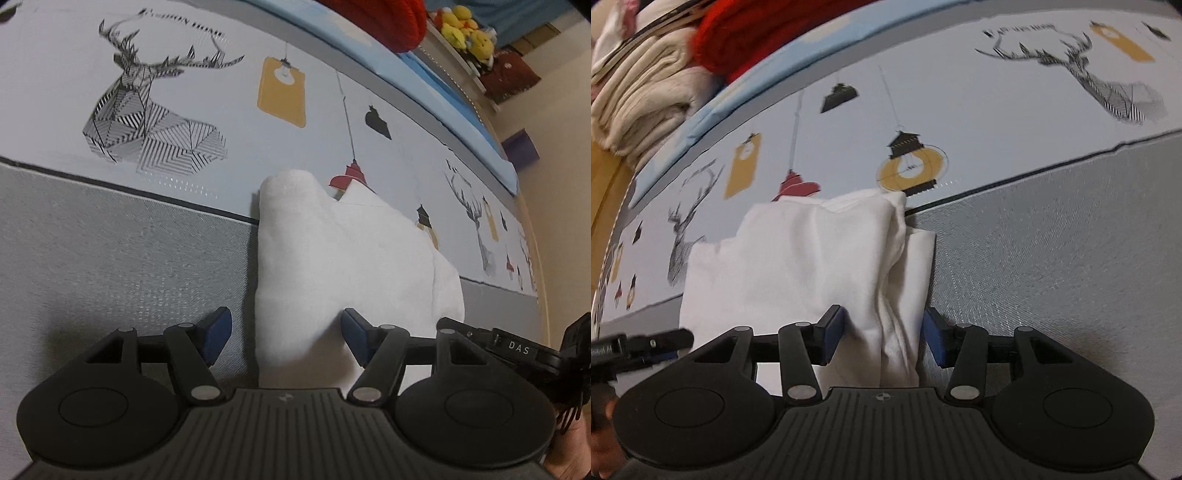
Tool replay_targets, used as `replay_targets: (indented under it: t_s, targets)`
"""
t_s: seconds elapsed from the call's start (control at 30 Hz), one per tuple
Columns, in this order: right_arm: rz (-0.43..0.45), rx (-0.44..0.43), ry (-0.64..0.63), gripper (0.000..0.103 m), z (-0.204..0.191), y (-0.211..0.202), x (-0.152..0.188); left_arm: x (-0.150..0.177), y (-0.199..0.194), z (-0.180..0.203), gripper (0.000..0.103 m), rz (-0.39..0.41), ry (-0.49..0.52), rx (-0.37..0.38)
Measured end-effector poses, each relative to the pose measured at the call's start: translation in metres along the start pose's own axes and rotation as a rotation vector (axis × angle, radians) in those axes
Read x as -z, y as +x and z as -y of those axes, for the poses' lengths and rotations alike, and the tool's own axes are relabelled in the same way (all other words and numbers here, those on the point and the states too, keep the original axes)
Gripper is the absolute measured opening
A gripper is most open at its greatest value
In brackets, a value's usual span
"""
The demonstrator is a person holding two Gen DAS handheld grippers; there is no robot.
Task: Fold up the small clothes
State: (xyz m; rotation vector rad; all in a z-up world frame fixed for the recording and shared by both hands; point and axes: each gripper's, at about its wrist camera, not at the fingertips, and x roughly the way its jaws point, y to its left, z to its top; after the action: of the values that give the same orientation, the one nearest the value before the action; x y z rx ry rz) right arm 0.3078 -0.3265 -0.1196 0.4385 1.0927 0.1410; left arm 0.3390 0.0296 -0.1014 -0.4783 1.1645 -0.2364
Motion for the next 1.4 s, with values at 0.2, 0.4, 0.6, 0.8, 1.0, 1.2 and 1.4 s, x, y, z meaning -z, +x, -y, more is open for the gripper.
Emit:
replay_targets:
  t_s: [0.2, 0.4, 0.6, 0.8, 1.0, 1.2, 1.4]
  targets:
    - [0.013, -0.019, 0.039, 0.037, 0.0, 0.009, 0.001, -0.004, 0.02, 0.003, 0.066, 0.024, -0.025, 0.003]
    - [0.044, -0.026, -0.004, 0.021, -0.006, 0.005, -0.002, -0.009, 0.021, 0.013, 0.036, 0.076, 0.042, 0.002]
    - [0.254, -0.086, -0.092, 0.009, -0.033, -0.022, -0.009, -0.024, -0.024, 0.036, 0.038, 0.282, 0.154, -0.014]
    - [0.395, 0.004, -0.085, 0.035, -0.036, -0.038, -0.018, -0.037, -0.053, 0.02, 0.064, 0.379, 0.099, 0.007]
    - [0.224, -0.068, -0.056, 0.036, -0.026, -0.031, -0.012, -0.037, -0.035, -0.017, 0.064, 0.176, -0.028, 0.004]
    - [0.041, -0.087, -0.121, 0.036, -0.037, -0.011, 0.009, -0.017, -0.014, -0.026, 0.064, 0.051, -0.019, -0.024]
    - [0.064, -0.122, -0.15, 0.006, -0.04, -0.033, 0.017, -0.004, -0.013, -0.022, 0.064, 0.028, 0.025, -0.046]
